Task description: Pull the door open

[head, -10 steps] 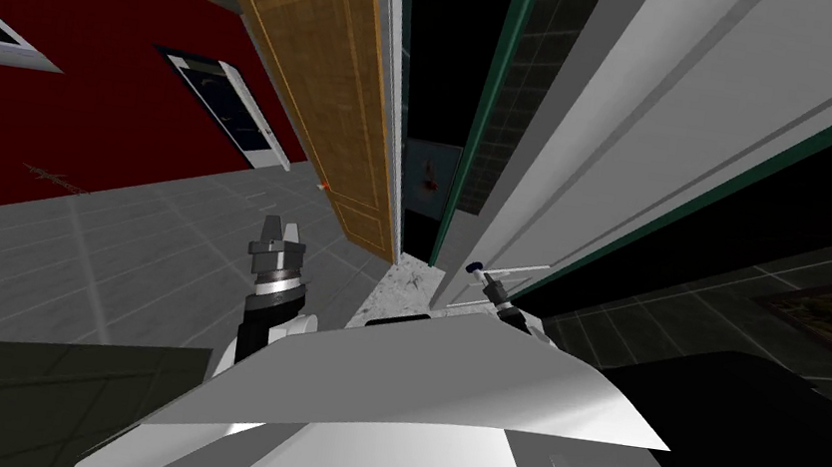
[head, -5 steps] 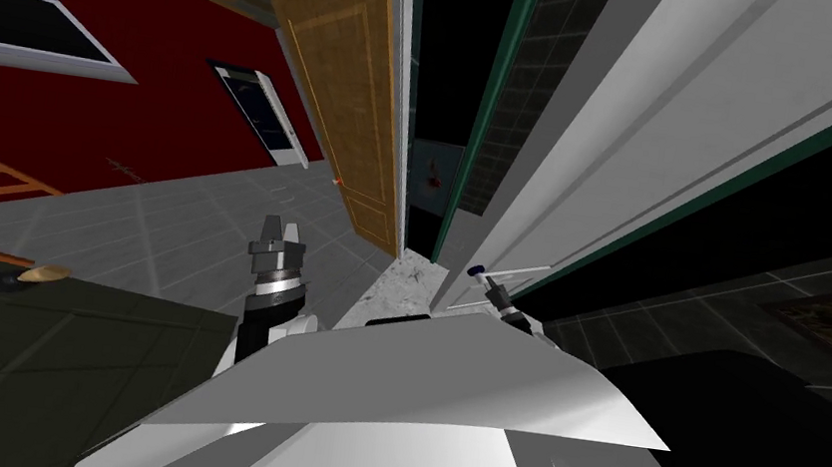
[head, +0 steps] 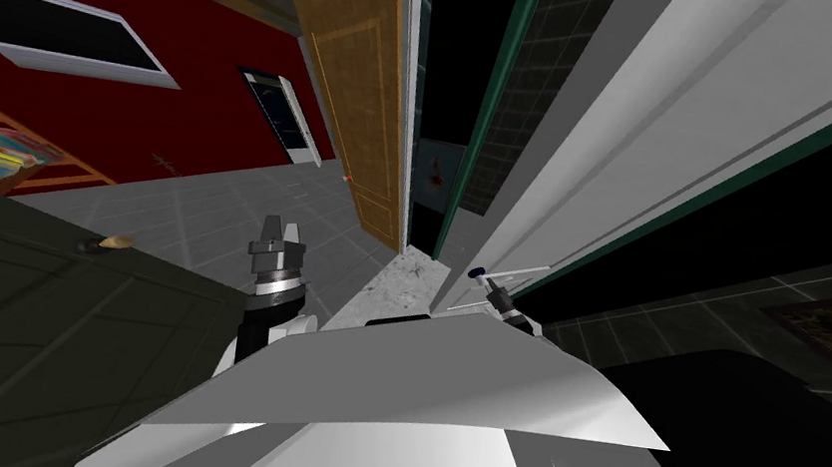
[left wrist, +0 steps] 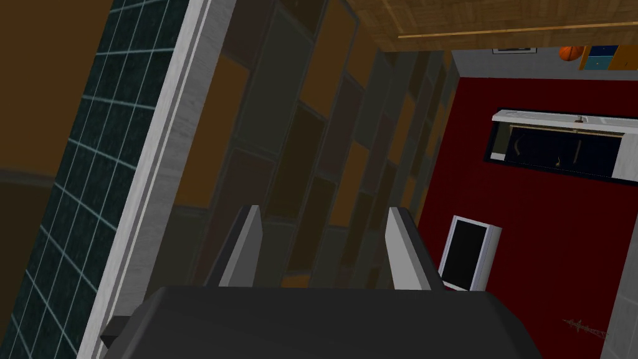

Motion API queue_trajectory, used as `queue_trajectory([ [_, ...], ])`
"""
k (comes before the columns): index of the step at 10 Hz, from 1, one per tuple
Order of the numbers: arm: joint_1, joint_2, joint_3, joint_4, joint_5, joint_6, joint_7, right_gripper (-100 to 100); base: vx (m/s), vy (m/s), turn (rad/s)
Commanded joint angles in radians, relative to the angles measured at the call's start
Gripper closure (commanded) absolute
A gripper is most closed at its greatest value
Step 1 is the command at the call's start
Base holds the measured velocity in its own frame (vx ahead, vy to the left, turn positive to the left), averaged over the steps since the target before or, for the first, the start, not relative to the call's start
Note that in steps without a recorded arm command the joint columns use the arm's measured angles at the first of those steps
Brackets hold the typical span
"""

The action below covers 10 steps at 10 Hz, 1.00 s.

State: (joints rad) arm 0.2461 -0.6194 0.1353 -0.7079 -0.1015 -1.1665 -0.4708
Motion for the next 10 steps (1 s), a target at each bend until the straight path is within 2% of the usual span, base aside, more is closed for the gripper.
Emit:
queue_trajectory([
  [1,0.002,-0.004,0.002,0.011,0.000,-0.016,-0.002,100,-0.202,-0.061,0.167],
  [8,0.012,-0.023,0.011,0.051,-0.005,-0.080,-0.012,100,-0.199,-0.073,0.155],
  [9,0.011,-0.019,0.013,0.048,-0.003,-0.072,-0.012,100,-0.079,-0.024,0.029],
  [10,0.009,-0.020,0.017,0.057,-0.001,-0.080,-0.015,100,-0.123,-0.049,0.146],
])
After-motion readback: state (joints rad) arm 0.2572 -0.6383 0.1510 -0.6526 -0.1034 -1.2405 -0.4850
